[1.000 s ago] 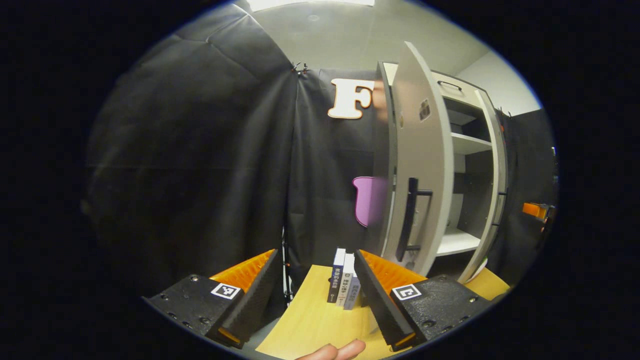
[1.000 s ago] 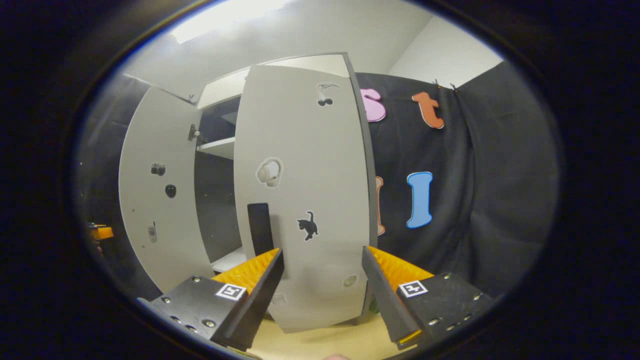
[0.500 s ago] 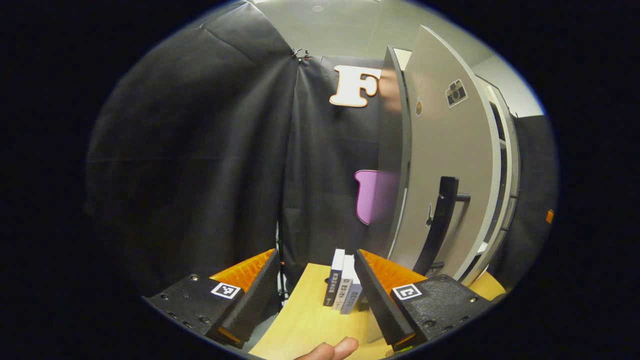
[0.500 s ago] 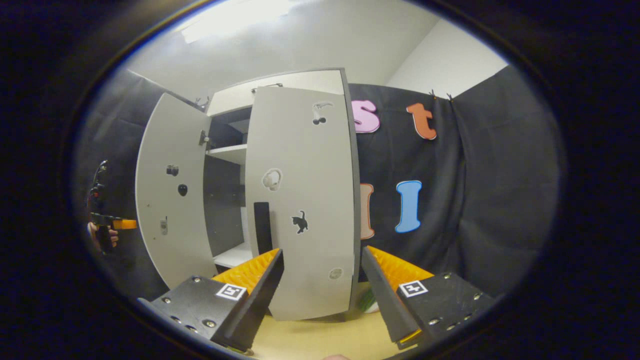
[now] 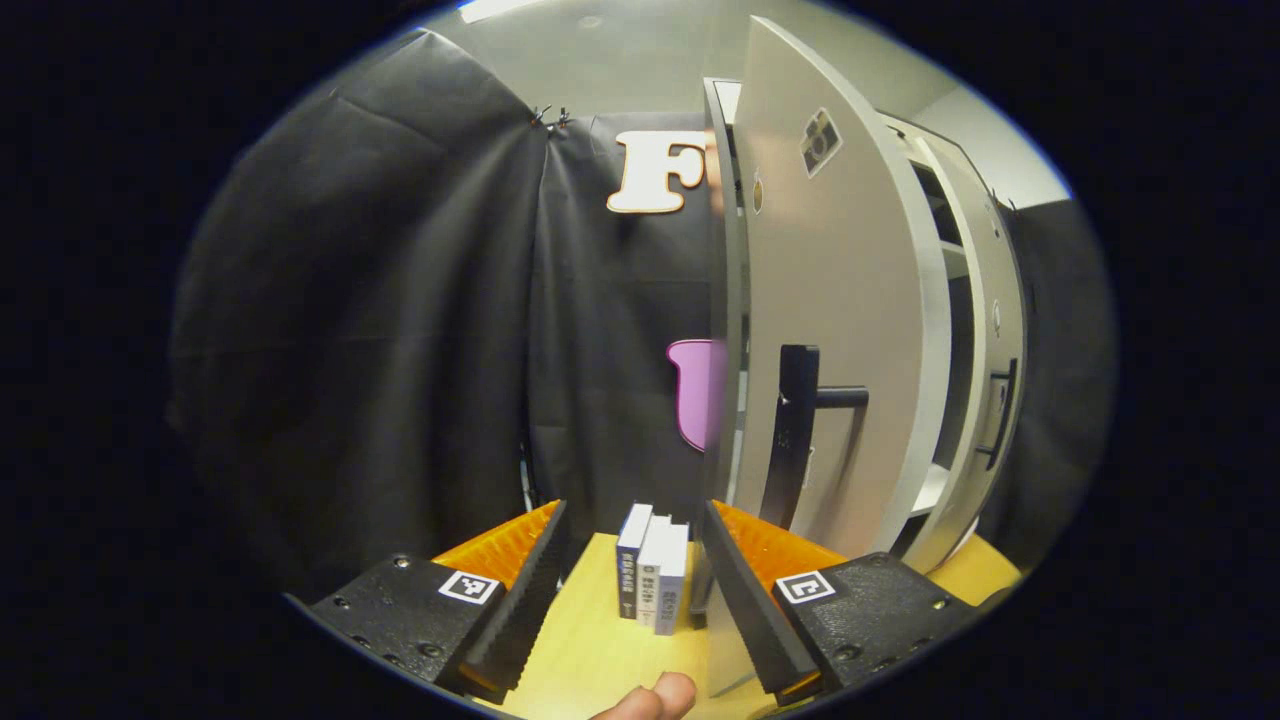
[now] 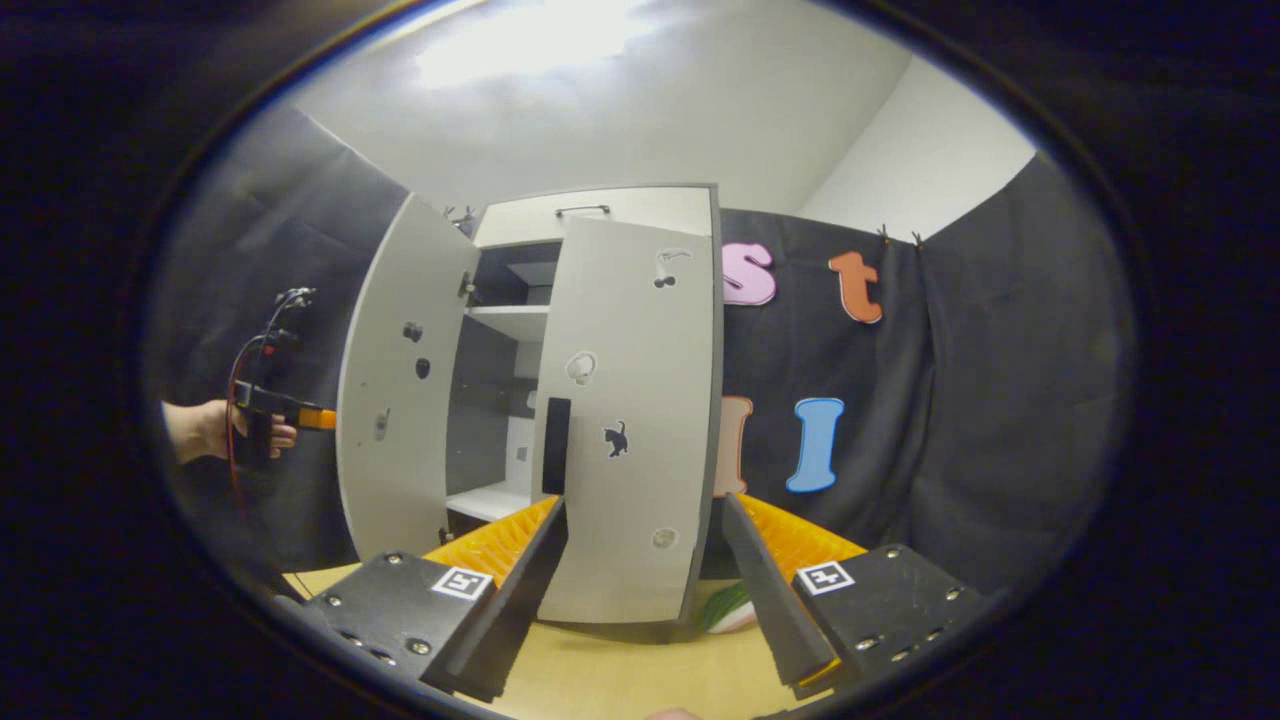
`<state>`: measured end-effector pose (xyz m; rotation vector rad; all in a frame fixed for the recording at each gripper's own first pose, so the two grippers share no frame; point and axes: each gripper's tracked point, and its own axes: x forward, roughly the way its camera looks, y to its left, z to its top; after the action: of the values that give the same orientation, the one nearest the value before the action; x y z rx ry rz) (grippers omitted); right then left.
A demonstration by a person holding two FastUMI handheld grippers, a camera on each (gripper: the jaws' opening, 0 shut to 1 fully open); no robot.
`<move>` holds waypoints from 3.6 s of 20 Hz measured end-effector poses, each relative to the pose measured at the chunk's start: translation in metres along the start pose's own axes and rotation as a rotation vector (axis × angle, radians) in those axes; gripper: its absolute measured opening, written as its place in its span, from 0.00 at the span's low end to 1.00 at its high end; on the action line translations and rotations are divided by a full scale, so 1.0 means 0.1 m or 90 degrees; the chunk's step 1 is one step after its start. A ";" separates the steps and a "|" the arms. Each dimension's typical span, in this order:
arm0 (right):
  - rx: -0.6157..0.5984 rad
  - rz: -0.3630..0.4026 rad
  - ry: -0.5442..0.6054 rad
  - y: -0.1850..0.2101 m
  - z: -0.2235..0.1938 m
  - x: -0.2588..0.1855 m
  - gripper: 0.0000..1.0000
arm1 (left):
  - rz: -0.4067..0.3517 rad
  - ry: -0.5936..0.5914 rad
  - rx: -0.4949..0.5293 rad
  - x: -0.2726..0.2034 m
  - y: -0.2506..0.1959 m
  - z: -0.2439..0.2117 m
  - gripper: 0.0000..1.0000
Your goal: Grasp the bottle in the cabinet with the left hand and place it on the coaster, then close the right door with the right hand and the left door with the left hand.
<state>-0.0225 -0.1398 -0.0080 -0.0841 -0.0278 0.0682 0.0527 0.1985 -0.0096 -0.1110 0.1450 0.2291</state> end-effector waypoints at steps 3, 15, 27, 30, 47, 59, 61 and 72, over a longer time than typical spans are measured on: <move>0.011 -0.016 -0.001 -0.09 -0.15 -0.09 0.95 | -0.025 0.009 0.012 -0.03 -0.29 0.01 0.83; 0.002 -0.050 0.025 -0.28 -0.20 -0.11 0.92 | -0.128 0.013 -0.008 0.12 -1.23 0.01 0.84; -0.006 -0.041 0.029 -0.29 -0.23 0.30 0.92 | -0.139 -0.003 0.009 0.28 -1.42 -0.02 0.90; -0.008 -0.024 0.030 -0.25 -0.23 0.29 0.95 | -0.132 -0.011 0.006 0.19 -1.42 0.01 0.90; 0.014 -0.002 0.036 -0.05 -0.03 -0.54 0.92 | -0.111 -0.028 0.026 -0.80 -1.58 -0.02 0.92; 0.017 -0.064 0.040 0.16 0.08 -0.48 0.95 | -0.148 -0.009 0.007 -0.76 -1.46 -0.07 0.92; 0.020 -0.058 0.038 0.29 0.09 -0.41 0.95 | -0.156 -0.002 -0.005 -0.74 -1.38 -0.11 0.92; 0.012 -0.078 0.041 0.64 0.01 -0.04 0.92 | -0.151 0.041 -0.011 -0.58 -0.97 -0.43 0.92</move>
<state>-0.0309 -0.0766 -0.0126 -0.0656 0.0323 -0.0561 0.0138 0.0867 -0.0340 -0.1520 0.1917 -0.0106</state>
